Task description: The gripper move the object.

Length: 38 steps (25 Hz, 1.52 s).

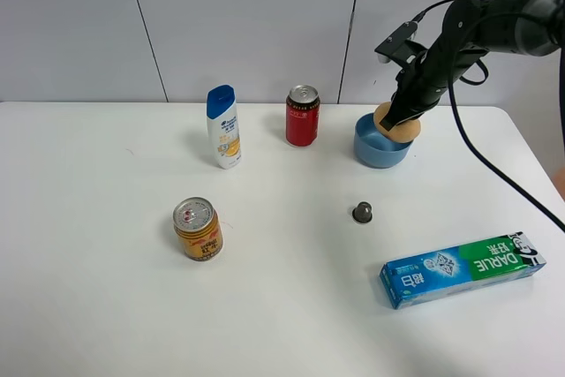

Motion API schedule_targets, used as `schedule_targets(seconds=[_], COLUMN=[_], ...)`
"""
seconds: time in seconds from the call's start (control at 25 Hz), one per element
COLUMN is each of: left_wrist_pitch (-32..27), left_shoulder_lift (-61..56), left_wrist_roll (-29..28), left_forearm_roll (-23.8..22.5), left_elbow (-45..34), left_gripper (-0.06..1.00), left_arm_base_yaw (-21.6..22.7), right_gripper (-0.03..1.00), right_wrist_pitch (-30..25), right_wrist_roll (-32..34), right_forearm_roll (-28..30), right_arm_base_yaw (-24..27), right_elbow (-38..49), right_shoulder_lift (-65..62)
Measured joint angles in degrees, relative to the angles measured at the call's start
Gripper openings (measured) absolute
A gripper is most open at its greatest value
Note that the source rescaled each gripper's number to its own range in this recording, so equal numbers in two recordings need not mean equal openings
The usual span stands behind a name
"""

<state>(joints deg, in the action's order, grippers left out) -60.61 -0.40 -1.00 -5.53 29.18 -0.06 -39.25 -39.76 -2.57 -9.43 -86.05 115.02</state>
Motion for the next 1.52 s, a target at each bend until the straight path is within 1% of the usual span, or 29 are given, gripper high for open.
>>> schedule_targets(seconds=[0.36, 0.44, 0.52, 0.56, 0.64, 0.72, 0.76, 0.8, 0.92, 1.04, 1.16, 1.28, 1.52], left_wrist_pitch=[0.00, 0.00, 0.00, 0.00, 0.00, 0.00, 0.00, 0.00, 0.00, 0.00, 0.00, 0.00, 0.00], left_shoulder_lift=[0.00, 0.00, 0.00, 0.00, 0.00, 0.00, 0.00, 0.00, 0.00, 0.00, 0.00, 0.00, 0.00], left_wrist_roll=[0.00, 0.00, 0.00, 0.00, 0.00, 0.00, 0.00, 0.00, 0.00, 0.00, 0.00, 0.00, 0.00], left_forearm_roll=[0.00, 0.00, 0.00, 0.00, 0.00, 0.00, 0.00, 0.00, 0.00, 0.00, 0.00, 0.00, 0.00], left_elbow=[0.00, 0.00, 0.00, 0.00, 0.00, 0.00, 0.00, 0.00, 0.00, 0.00, 0.00, 0.00, 0.00], left_gripper=[1.00, 1.00, 1.00, 1.00, 1.00, 1.00, 1.00, 1.00, 1.00, 1.00, 1.00, 1.00, 1.00], left_arm_base_yaw=[0.00, 0.00, 0.00, 0.00, 0.00, 0.00, 0.00, 0.00, 0.00, 0.00, 0.00, 0.00, 0.00], right_gripper=[0.00, 0.03, 0.14, 0.23, 0.46, 0.65, 0.72, 0.76, 0.80, 0.81, 0.81, 0.81, 0.81], right_wrist_pitch=[2.42, 2.62, 2.96, 3.45, 4.79, 6.53, 7.19, 7.40, 7.35, 6.63, 4.91, 3.90, -0.03], right_wrist_roll=[-0.12, -0.12, -0.12, -0.12, -0.12, -0.12, -0.12, -0.12, -0.12, 0.40, 2.54, 4.31, 4.44], right_forearm_roll=[0.00, 0.00, 0.00, 0.00, 0.00, 0.00, 0.00, 0.00, 0.00, 0.00, -0.26, -1.60, -3.04], right_arm_base_yaw=[0.00, 0.00, 0.00, 0.00, 0.00, 0.00, 0.00, 0.00, 0.00, 0.00, 0.00, 0.00, 0.00], right_elbow=[0.00, 0.00, 0.00, 0.00, 0.00, 0.00, 0.00, 0.00, 0.00, 0.00, 0.00, 0.00, 0.00], right_shoulder_lift=[2.46, 2.66, 2.66, 2.66, 2.66, 2.66, 2.66, 2.66, 2.66, 2.24, -0.72, -6.66, -22.04])
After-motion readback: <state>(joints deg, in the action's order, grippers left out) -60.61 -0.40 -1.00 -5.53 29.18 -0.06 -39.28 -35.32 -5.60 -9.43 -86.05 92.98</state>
